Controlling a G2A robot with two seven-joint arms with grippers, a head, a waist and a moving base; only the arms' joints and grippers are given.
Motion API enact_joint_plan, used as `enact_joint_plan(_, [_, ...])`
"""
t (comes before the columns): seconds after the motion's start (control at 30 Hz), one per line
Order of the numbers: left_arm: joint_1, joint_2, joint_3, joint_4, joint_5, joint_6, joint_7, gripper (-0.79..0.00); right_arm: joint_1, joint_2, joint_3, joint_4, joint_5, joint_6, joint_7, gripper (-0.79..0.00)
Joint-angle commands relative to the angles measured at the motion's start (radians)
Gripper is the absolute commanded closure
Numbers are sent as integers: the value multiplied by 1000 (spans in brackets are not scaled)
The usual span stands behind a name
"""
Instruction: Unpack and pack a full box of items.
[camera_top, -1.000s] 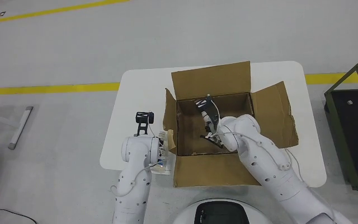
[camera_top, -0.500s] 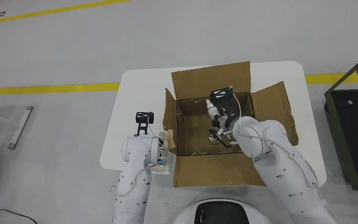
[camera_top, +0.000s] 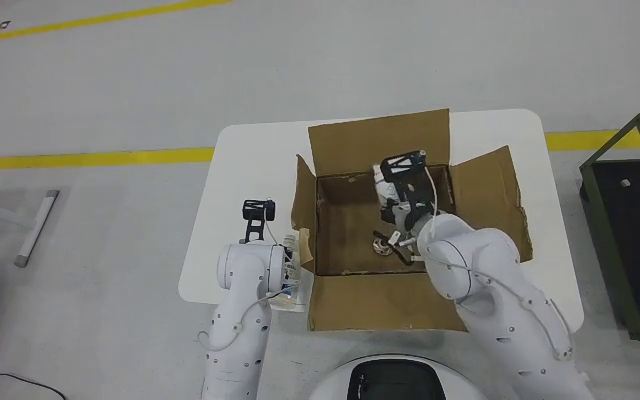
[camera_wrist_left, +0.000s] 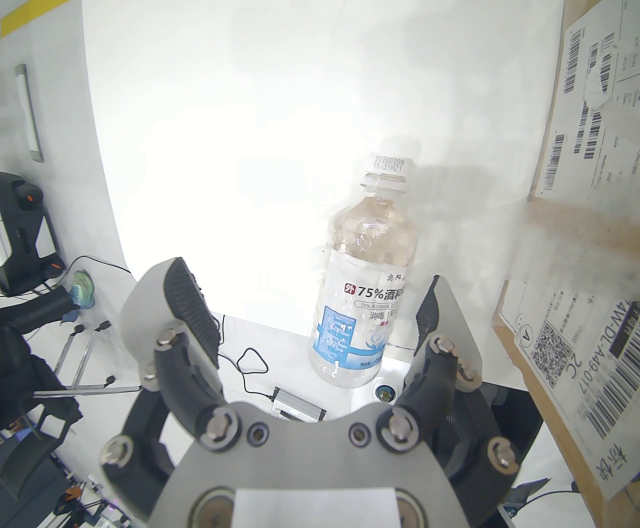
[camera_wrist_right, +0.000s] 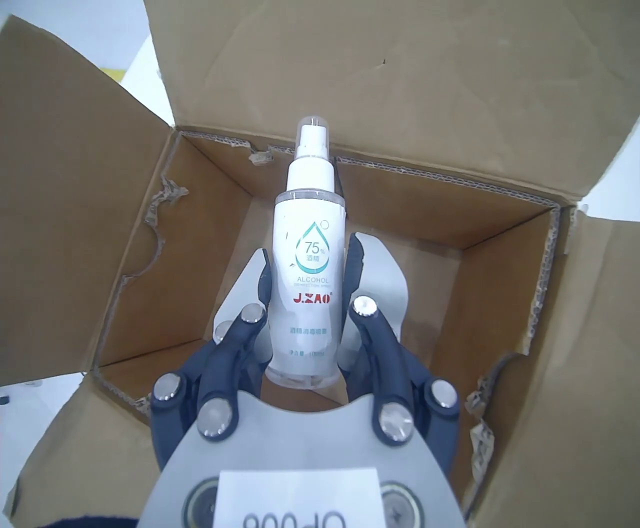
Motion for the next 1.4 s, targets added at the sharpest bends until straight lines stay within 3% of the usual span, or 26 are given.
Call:
enact_joint_plan(0.0, [0,0,0,0,0,0,0,-785,-22,-1,20,-37,52,13,-34,0])
enact_joint_plan(0.3, [0,0,0,0,0,0,0,-785,-128,-4,135,-153,338,31,-197,0])
enact_joint_plan(0.6, [0,0,0,0,0,0,0,-785,-137,-5,219,-95,582,13,-275,0])
enact_joint_plan(1.03, [0,0,0,0,0,0,0,-785,-138,-5,218,-95,583,9,-278,0])
enact_joint_plan(1.37, [0,0,0,0,0,0,0,-785,-221,2,279,-179,693,-98,-448,0])
